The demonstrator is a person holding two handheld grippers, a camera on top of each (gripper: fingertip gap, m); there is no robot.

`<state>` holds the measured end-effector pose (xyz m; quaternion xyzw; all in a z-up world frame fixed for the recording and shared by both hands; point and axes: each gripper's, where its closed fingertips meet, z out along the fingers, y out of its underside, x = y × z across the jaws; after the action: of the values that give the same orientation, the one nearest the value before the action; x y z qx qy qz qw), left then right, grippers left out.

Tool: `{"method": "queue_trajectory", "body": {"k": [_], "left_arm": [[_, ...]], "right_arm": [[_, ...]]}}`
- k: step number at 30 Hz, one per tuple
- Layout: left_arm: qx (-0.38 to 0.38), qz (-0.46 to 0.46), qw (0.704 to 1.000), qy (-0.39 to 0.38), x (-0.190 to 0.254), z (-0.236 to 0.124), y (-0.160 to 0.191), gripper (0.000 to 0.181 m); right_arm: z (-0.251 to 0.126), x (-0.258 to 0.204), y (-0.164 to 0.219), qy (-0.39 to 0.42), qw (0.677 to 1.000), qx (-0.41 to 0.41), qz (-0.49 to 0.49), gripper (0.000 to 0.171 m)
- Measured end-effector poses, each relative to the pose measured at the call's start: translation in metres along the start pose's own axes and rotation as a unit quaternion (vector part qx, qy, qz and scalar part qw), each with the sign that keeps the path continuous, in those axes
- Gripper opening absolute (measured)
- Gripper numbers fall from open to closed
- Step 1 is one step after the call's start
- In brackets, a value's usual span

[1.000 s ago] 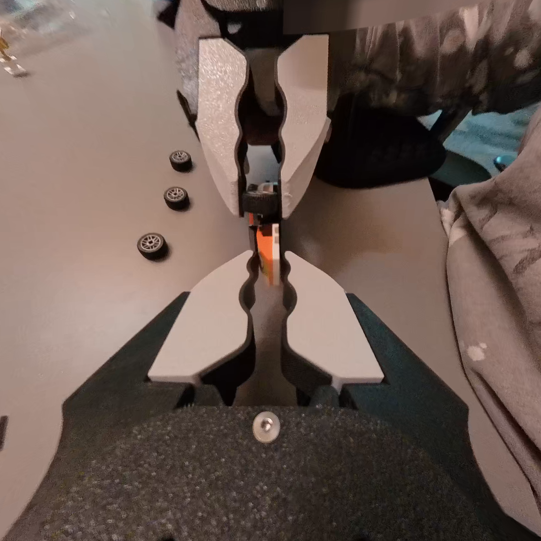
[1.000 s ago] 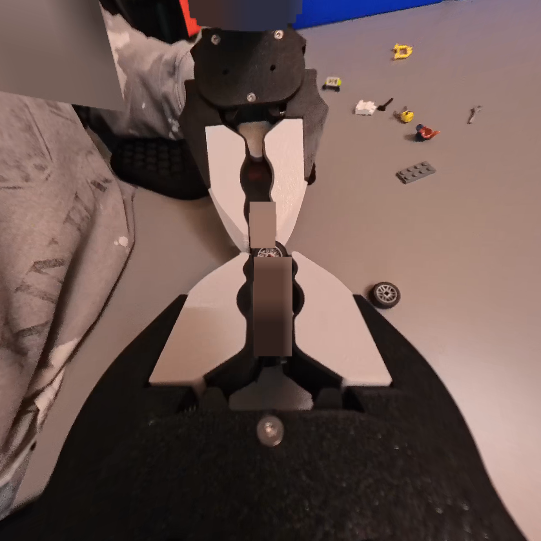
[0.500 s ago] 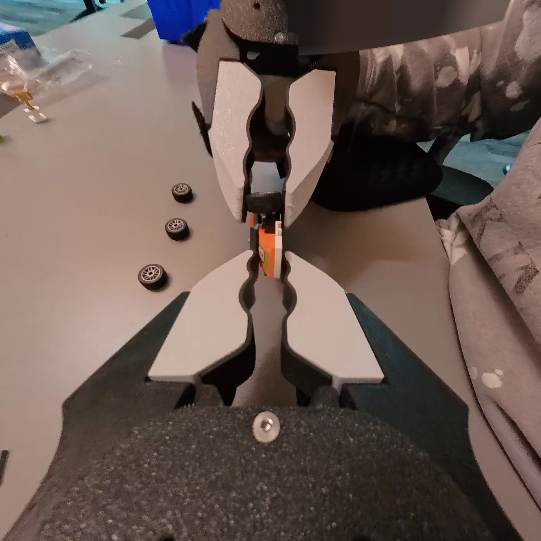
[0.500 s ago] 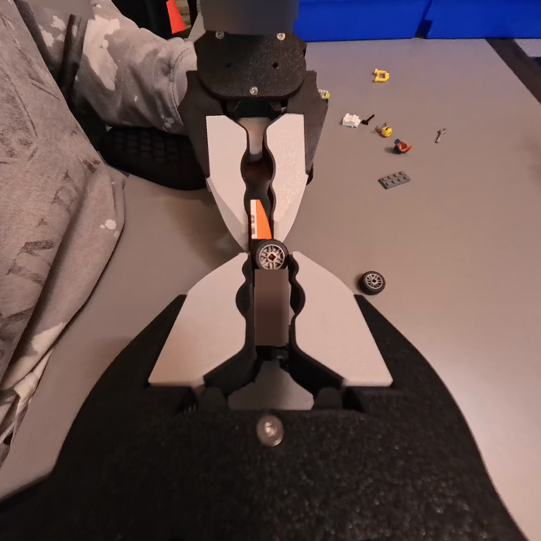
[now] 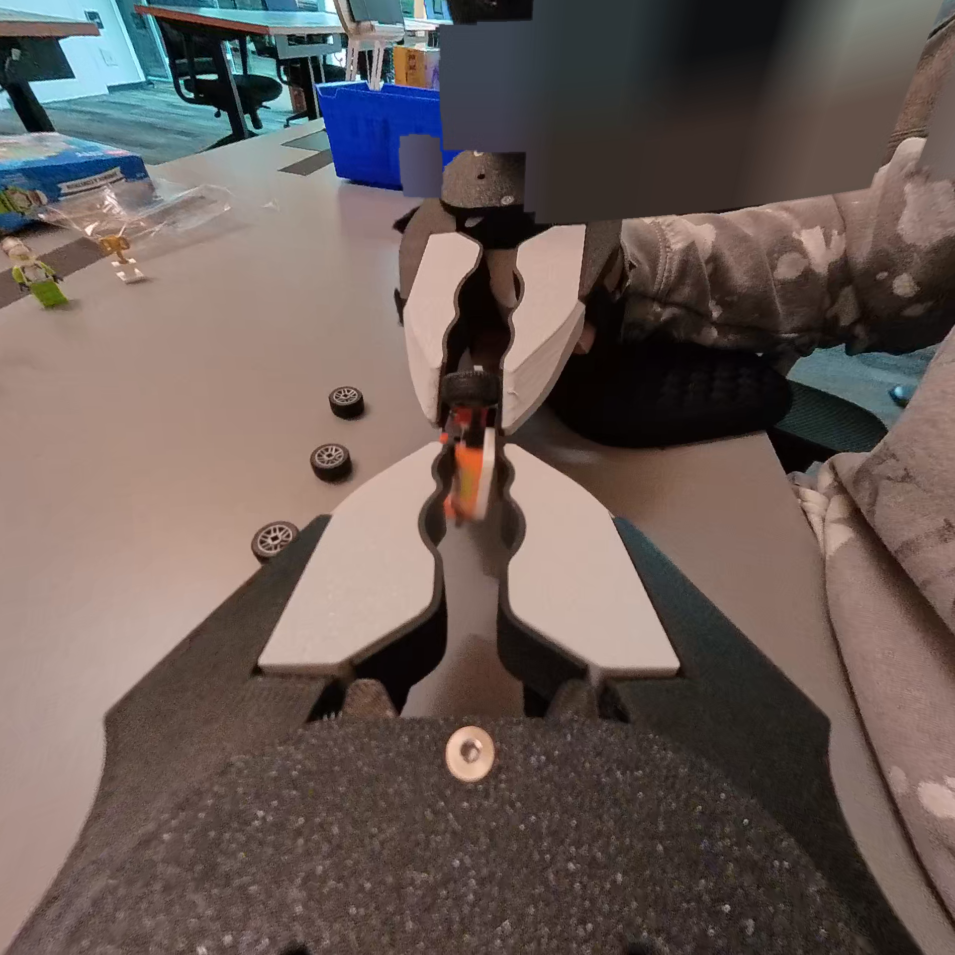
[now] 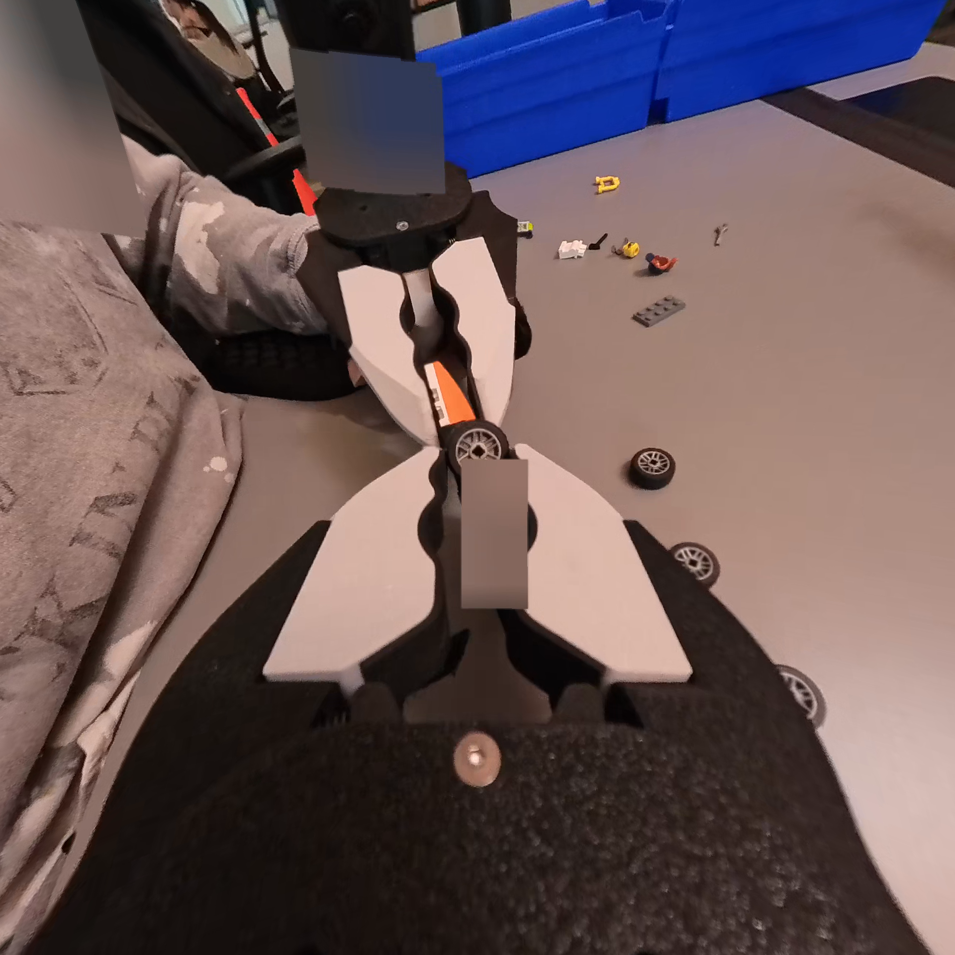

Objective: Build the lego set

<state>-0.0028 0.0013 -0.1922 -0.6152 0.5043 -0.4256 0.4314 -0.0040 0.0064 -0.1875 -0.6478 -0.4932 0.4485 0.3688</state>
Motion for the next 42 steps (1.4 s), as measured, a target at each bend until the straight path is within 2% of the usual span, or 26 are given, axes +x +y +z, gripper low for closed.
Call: {"method": "queue_trajectory", "body": {"k": [3, 7, 11, 16, 22, 27, 30, 36, 38, 42], "left_arm": [[-0.016, 0.021, 1.000, 0.005, 0.003, 0.009, 0.004, 0.019], [-0.062, 0.050, 0.997, -0.004, 0.002, 0.017, 0.016, 0.018], [-0.065, 0.078, 0.994, -0.030, -0.006, 0.006, 0.017, 0.022], [-0.090, 0.053, 0.992, -0.064, -0.022, -0.015, 0.024, 0.023], [-0.153, -0.095, 0.983, -0.040, -0.024, -0.035, 0.042, 0.030], [-0.219, -0.176, 0.960, -0.016, -0.010, -0.033, 0.064, 0.038], [-0.229, -0.177, 0.957, -0.031, -0.009, -0.029, 0.062, 0.043], [-0.265, -0.129, 0.953, -0.072, -0.013, -0.023, 0.069, 0.041], [-0.274, -0.117, 0.952, -0.072, -0.012, -0.020, 0.070, 0.040], [-0.284, -0.097, 0.951, -0.072, -0.011, -0.018, 0.071, 0.037]], "right_arm": [[-0.001, -0.001, -0.002, -0.017, 1.000, 0.016, 0.019, 0.022], [0.002, 0.002, 0.010, -0.005, 1.000, -0.017, 0.004, 0.022], [0.003, 0.003, 0.016, 0.007, 0.999, -0.034, -0.009, 0.022], [0.003, 0.003, 0.017, 0.011, 0.999, -0.049, -0.017, 0.021], [0.002, 0.013, 0.023, 0.026, 0.990, -0.119, -0.071, 0.022], [0.000, 0.025, 0.021, 0.001, 0.972, -0.199, -0.124, 0.022], [-0.010, 0.023, 0.029, -0.026, 0.956, -0.253, -0.148, 0.022], [-0.059, 0.037, 0.078, 0.025, 0.919, -0.366, -0.144, 0.022], [-0.063, 0.042, 0.092, 0.048, 0.915, -0.377, -0.132, 0.022], [-0.065, 0.041, 0.095, 0.059, 0.919, -0.372, -0.115, 0.022]]}}
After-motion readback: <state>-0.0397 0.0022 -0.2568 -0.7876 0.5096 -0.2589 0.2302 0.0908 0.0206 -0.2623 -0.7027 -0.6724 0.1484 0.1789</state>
